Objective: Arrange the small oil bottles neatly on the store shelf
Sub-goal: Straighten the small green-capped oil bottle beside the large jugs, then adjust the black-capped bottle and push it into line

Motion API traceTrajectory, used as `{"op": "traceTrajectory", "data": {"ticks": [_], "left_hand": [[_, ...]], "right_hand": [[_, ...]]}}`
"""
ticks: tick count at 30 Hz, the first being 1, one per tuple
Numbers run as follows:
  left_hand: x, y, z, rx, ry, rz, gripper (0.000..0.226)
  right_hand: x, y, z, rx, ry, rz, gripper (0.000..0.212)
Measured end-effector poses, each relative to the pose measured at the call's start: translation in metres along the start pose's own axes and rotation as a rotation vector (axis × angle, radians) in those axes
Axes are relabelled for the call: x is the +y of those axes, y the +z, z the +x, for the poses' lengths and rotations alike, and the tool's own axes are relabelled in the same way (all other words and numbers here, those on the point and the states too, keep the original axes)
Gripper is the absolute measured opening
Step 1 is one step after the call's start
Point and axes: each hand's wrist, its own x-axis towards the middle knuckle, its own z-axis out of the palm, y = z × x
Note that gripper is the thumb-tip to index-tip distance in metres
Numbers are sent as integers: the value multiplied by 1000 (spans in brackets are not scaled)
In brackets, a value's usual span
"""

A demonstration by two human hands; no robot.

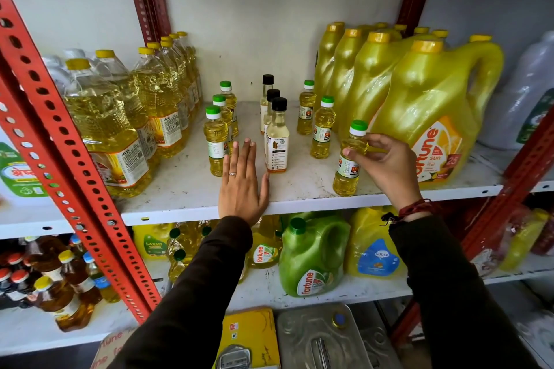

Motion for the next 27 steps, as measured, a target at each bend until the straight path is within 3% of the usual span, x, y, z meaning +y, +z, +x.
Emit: {"op": "traceTrajectory", "data": {"ticks": [4,7,10,13,20,24,27], "left_hand": [[-2,-8,0,41,14,-71,71],[-17,-16,-6,74,41,-60,70],[-46,-27,-14,110,30,-15,69],[-79,-38,-22,119,-22,25,69],[-103,-41,-28,104,-20,81,69],[-103,-40,-29,125,-19,90,69],[-103,-40,-29,119,-22,102,70]], "right_hand": [[-12,-1,-7,100,-90,-80,76],[-34,5,-12,241,-374,-178,71],[-55,27,-16,201,-490,-140,62],[-67,60,-15,68,-438,-90,58],[-68,114,24,-249,-30,71,56],[-61,128,43,-311,46,81,54],[-54,133,48,-318,31,77,40]]}}
